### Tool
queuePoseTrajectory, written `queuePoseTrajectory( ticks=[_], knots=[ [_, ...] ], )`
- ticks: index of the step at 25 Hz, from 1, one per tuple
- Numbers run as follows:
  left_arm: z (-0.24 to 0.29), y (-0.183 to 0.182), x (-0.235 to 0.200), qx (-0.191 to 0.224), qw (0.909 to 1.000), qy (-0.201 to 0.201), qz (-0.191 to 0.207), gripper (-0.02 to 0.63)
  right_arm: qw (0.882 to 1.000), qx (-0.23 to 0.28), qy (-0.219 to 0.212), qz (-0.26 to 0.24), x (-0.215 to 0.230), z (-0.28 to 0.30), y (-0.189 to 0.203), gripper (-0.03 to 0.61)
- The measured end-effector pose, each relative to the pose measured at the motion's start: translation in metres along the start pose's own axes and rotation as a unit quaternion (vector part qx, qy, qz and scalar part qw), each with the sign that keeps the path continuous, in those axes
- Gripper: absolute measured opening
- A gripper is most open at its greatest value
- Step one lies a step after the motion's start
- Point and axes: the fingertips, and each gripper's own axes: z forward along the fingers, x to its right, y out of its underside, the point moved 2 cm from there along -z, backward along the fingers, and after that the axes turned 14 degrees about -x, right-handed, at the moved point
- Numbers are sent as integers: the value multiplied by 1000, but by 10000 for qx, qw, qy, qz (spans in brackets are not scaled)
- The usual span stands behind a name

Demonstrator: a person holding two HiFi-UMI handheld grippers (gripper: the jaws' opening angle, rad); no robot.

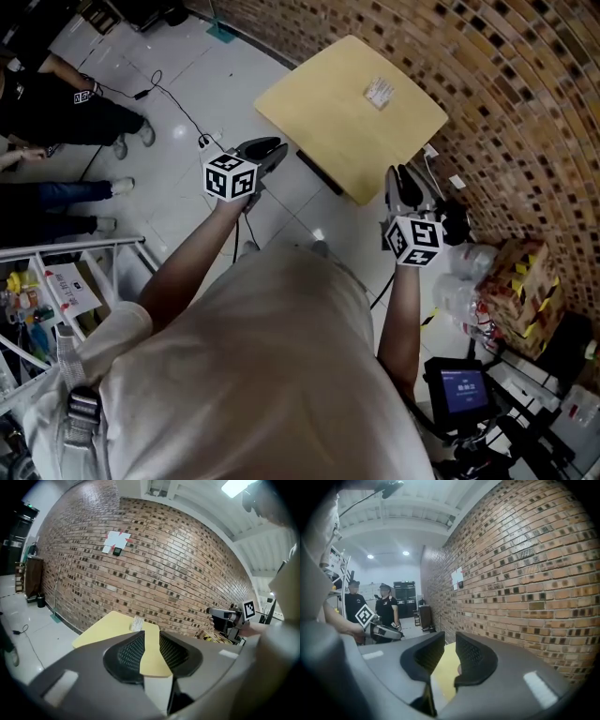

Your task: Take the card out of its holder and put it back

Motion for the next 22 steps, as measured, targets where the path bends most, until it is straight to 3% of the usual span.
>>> queuePoseTrajectory(
  ticks=[6,9,22],
  knots=[
    [9,3,8,-58,10000,0,4,117,9999,-137,14,8,11,0,12,63],
    [14,1,11,-87,10000,-48,-8,118,9997,-248,-15,-11,18,3,18,0],
    [18,21,21,-112,9989,-356,-289,118,9962,-641,-561,-206,21,31,49,0]
  ],
)
